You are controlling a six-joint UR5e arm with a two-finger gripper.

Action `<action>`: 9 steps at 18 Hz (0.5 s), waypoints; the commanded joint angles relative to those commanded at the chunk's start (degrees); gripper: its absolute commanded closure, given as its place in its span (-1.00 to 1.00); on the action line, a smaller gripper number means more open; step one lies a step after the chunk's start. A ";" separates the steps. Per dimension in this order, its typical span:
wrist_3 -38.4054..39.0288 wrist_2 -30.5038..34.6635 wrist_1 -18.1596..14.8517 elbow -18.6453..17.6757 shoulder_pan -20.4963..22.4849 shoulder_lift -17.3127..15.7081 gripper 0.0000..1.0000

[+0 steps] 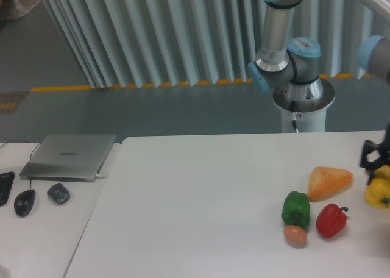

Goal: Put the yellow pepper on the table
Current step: 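Carry the grasped yellow pepper back over the table, then lower the yellow pepper beside the orange bread item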

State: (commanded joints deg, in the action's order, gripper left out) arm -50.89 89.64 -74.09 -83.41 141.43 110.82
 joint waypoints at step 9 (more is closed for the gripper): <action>-16.44 3.79 -1.67 -6.76 -4.04 -2.01 -0.22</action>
State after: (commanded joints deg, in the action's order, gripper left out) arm -67.32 93.43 -75.76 -90.17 137.38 108.81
